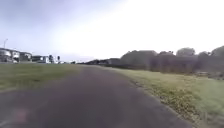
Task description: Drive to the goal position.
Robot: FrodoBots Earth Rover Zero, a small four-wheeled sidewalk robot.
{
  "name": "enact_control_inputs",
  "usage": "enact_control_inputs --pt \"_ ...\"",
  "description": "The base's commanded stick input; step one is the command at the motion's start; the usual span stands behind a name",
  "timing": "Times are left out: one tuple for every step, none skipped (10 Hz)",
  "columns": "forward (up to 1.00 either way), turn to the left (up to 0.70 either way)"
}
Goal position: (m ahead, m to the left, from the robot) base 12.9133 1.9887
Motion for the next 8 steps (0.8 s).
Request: enact_control_inputs --pt "1.00 0.16" --pt "1.00 0.14" --pt "1.00 0.12" --pt "1.00 0.09" --pt "1.00 0.07" --pt "1.00 0.05" --pt "1.00 0.03" --pt "1.00 0.01"
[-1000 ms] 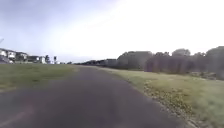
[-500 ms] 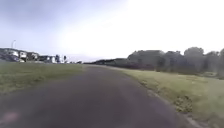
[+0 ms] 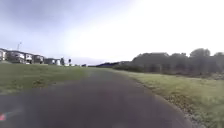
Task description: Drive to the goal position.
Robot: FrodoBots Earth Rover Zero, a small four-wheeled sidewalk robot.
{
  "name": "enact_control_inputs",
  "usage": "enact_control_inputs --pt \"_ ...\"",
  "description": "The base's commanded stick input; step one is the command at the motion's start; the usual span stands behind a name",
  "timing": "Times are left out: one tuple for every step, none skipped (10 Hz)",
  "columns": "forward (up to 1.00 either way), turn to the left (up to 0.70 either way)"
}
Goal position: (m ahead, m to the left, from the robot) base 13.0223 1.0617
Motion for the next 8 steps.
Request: enact_control_inputs --pt "1.00 0.00" --pt "1.00 0.00" --pt "1.00 0.00" --pt "1.00 0.00" --pt "1.00 0.00" --pt "1.00 0.00" --pt "1.00 0.00" --pt "1.00 0.00"
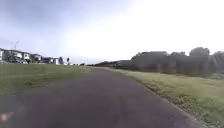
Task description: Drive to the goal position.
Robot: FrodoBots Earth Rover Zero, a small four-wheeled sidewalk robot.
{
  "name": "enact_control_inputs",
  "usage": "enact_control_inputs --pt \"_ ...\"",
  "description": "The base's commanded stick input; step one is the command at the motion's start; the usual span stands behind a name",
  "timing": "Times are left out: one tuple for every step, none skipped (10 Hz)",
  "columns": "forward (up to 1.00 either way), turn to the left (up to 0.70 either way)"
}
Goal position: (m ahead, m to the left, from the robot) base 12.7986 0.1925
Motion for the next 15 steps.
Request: enact_control_inputs --pt "1.00 0.00" --pt "1.00 0.00" --pt "1.00 0.00" --pt "1.00 0.00" --pt "1.00 0.00" --pt "1.00 0.00" --pt "1.00 0.00" --pt "1.00 0.00" --pt "1.00 0.00" --pt "1.00 0.00" --pt "1.00 0.00" --pt "1.00 0.00" --pt "1.00 0.00" --pt "1.00 0.00" --pt "1.00 0.00"
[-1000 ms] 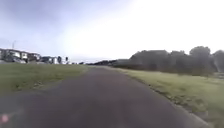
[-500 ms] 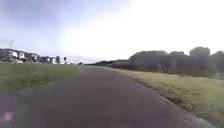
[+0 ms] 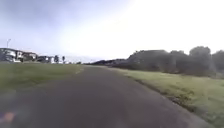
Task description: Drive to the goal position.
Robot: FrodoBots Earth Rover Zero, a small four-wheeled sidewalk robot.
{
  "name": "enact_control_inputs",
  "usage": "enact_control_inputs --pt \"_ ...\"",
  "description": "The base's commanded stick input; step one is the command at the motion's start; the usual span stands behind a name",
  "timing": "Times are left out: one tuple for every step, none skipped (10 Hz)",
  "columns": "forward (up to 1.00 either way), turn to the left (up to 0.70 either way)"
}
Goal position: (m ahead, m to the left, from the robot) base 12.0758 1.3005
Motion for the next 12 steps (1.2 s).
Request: enact_control_inputs --pt "1.00 0.00" --pt "1.00 0.00" --pt "1.00 0.00" --pt "1.00 0.00" --pt "1.00 0.00" --pt "1.00 0.07" --pt "1.00 0.22" --pt "1.00 0.21" --pt "1.00 0.11" --pt "1.00 0.01" --pt "1.00 0.00" --pt "1.00 0.00"
